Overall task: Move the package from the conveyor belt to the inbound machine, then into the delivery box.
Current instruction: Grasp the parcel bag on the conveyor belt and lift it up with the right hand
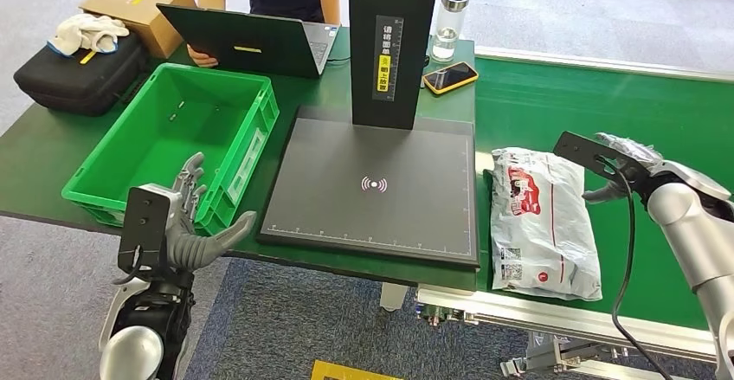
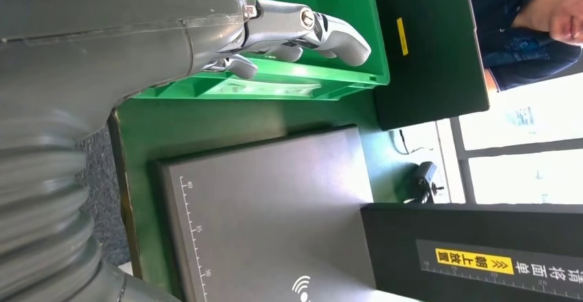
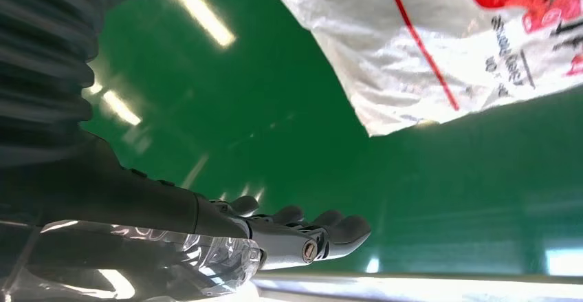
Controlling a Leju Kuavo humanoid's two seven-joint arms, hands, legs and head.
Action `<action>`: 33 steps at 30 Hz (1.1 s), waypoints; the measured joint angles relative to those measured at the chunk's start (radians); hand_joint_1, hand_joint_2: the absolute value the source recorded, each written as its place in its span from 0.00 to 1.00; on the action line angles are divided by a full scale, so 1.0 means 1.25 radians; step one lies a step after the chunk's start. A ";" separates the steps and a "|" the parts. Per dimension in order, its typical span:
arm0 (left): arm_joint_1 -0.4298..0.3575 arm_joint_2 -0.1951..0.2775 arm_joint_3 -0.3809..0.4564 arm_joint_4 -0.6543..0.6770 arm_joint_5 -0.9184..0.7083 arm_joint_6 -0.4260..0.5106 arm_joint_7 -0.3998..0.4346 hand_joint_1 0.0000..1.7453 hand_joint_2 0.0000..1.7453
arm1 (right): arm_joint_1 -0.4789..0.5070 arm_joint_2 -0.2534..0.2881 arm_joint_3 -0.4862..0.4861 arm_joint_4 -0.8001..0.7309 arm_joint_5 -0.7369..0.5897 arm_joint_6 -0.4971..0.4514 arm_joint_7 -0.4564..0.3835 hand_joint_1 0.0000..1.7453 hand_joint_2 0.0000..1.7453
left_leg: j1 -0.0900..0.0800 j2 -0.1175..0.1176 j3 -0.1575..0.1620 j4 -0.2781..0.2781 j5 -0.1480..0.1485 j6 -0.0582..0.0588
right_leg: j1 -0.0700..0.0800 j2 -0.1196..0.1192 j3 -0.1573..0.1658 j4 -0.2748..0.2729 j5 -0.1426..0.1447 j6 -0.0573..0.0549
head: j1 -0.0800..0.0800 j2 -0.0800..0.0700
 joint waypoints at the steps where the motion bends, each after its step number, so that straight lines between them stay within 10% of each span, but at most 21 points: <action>1: -0.002 0.000 -0.001 0.002 0.001 -0.001 0.000 0.00 1.00 | 0.000 0.001 0.005 0.001 -0.005 0.007 -0.001 0.00 1.00 | 0.000 0.000 0.000 0.000 0.000 0.000 | 0.000 0.000 0.000 0.000 0.000 0.000 | 0.000 0.000; 33: -0.067 0.008 -0.033 0.068 0.017 -0.020 0.001 0.00 1.00 | 0.049 0.043 0.196 0.057 -0.084 0.135 0.027 0.00 1.00 | 0.000 0.000 0.000 0.000 0.000 0.000 | 0.000 0.000 0.000 0.000 0.000 0.000 | 0.000 0.000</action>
